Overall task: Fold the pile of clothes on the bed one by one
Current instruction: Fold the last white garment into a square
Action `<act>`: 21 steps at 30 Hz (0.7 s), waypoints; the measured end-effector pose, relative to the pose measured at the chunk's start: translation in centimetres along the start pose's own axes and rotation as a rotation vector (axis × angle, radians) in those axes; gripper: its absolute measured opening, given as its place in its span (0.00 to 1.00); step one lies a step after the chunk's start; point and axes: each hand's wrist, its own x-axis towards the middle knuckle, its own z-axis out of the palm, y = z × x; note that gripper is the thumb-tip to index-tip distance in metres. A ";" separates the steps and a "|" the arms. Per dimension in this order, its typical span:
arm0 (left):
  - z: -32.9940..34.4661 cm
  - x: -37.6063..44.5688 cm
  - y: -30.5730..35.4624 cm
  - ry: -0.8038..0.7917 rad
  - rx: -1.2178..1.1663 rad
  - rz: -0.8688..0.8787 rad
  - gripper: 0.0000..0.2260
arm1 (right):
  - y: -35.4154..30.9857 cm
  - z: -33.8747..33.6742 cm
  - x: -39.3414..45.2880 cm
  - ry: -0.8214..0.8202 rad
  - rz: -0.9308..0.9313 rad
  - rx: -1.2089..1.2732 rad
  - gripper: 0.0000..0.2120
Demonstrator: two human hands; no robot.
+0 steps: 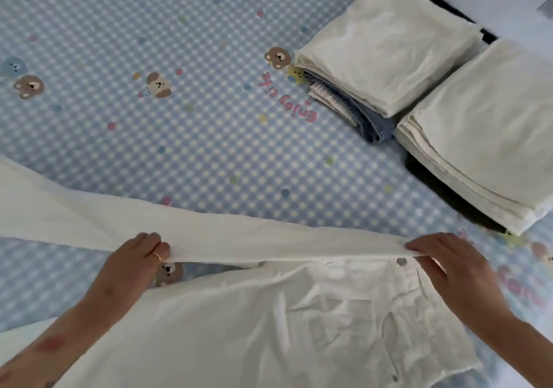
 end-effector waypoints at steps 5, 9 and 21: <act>1.9 -9.2 5.3 -0.003 -0.016 0.020 0.13 | -1.6 -0.2 -7.0 -0.070 -0.119 -0.015 0.27; 3.2 -14.7 9.0 0.006 -0.046 0.058 0.16 | -1.5 0.0 -12.1 -0.136 -0.191 -0.018 0.26; 9.0 -23.0 16.9 -0.270 -0.143 -0.233 0.27 | -2.4 3.4 -20.9 -0.422 -0.210 -0.115 0.10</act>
